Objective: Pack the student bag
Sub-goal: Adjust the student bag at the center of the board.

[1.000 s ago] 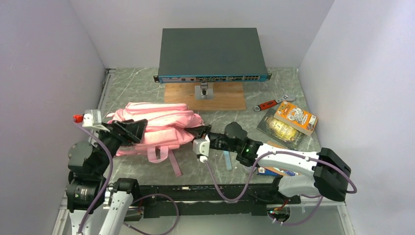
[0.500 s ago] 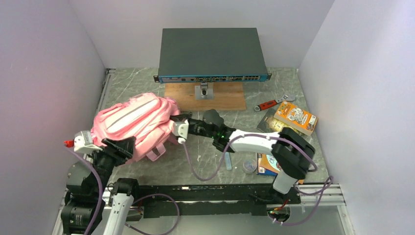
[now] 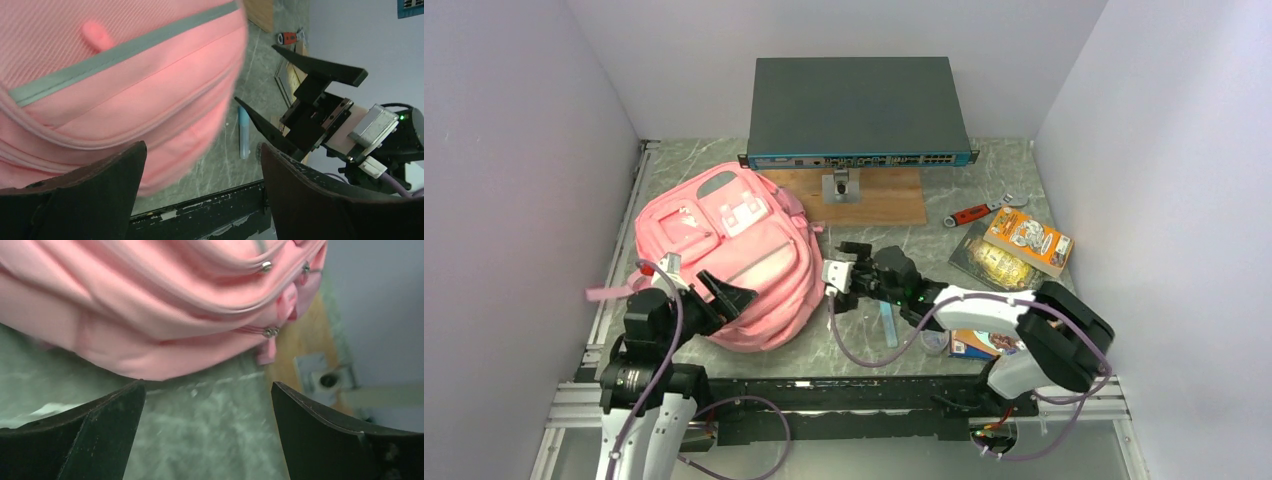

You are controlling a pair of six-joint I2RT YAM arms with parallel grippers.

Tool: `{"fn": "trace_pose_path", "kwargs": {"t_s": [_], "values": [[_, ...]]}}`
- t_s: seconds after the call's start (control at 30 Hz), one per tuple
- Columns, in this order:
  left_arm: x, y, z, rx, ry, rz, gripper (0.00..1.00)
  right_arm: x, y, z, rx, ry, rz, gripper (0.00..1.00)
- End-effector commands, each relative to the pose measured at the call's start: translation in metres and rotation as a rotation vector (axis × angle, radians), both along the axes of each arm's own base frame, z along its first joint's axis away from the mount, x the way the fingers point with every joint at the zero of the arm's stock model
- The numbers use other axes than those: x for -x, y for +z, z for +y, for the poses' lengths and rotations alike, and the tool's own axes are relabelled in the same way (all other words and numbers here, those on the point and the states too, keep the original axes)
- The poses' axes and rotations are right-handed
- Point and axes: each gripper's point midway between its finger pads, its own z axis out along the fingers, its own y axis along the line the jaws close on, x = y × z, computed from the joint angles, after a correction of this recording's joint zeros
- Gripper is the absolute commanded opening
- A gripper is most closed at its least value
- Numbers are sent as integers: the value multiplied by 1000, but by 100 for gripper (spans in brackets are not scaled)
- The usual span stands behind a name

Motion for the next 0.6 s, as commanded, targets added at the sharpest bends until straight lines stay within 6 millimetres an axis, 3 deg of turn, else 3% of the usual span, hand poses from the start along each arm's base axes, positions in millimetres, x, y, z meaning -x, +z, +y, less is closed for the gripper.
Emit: {"fn": "trace_pose_path", "kwargs": {"t_s": [0.0,0.1,0.2,0.3,0.4,0.47,0.57], "values": [[-12,50,-12,28,-75,-173,94,19,16,-22,-128,-135,177,100],[-10,64,-3,-78,-74,-209,100,29,12,-33,-184,-242,365,100],[-11,70,13,-210,-46,-215,100,37,19,-29,-299,-351,603,100],[-19,66,33,-328,21,-189,100,50,23,-8,-450,-444,959,100],[-32,59,38,-378,21,-164,100,65,17,25,-548,-452,1246,100],[-42,53,33,-385,-16,-146,100,69,14,42,-621,-437,1358,100],[-59,39,29,-400,-62,-95,100,67,-6,58,-652,-500,1418,100]]}}
